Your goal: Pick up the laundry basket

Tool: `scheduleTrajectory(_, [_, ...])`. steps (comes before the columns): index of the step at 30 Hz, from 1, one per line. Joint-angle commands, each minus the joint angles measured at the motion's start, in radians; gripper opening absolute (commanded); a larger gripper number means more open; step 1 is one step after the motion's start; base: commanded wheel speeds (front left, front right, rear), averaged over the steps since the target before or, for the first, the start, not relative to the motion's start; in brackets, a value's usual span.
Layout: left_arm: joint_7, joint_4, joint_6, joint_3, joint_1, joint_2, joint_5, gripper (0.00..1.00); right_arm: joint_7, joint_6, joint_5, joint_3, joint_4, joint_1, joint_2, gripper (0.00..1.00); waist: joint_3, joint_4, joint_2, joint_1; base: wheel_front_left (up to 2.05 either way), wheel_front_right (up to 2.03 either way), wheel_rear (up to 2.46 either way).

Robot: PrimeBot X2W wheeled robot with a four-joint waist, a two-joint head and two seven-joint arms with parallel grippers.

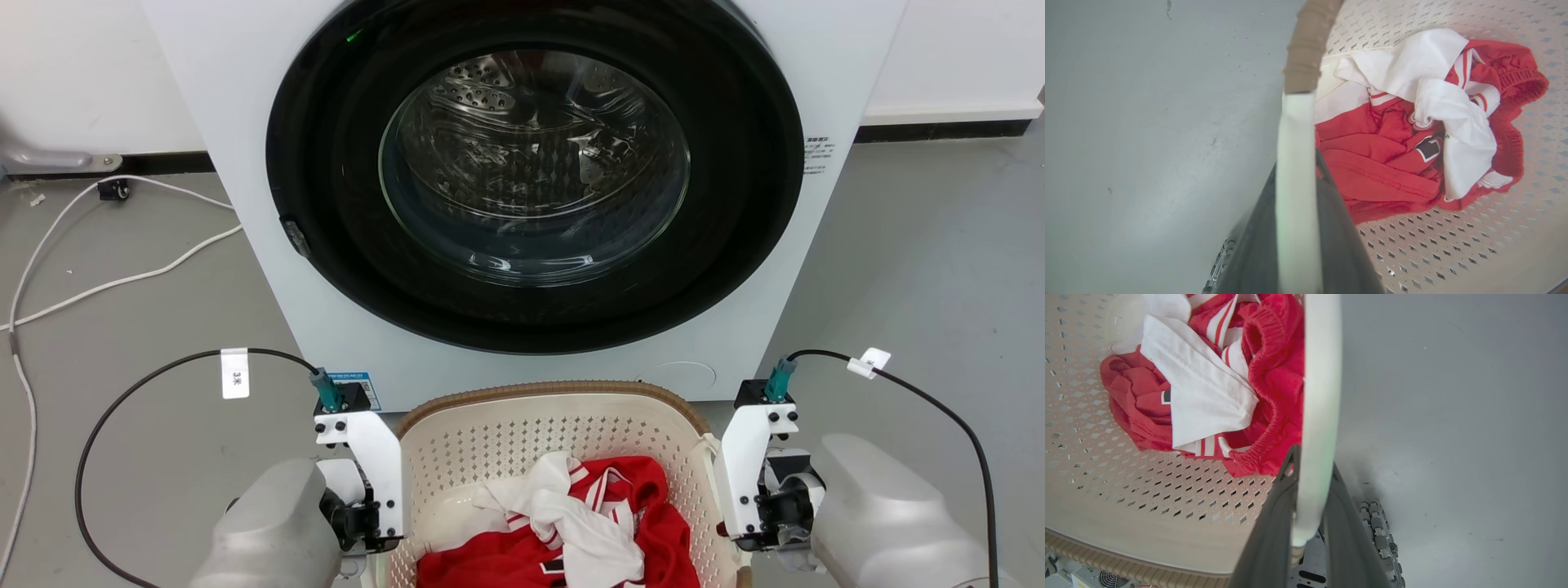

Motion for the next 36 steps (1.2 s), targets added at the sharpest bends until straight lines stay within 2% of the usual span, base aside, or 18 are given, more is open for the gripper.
scheduleTrajectory(1, [0.001, -0.001, -0.004, -0.004, 0.009, -0.004, -0.008, 0.00, -0.007, 0.000, 0.002, 0.002, 0.001, 0.006, 0.004, 0.00, 0.000, 0.000, -0.0001, 0.0001, 0.00, 0.00, 0.00])
scheduleTrajectory(36, [0.001, -0.002, -0.004, -0.053, 0.013, -0.005, -0.056, 0.00, -0.001, 0.000, 0.017, 0.008, 0.003, 0.007, 0.004, 0.00, -0.003, -0.002, -0.0001, 0.0001, 0.00, 0.00, 0.00])
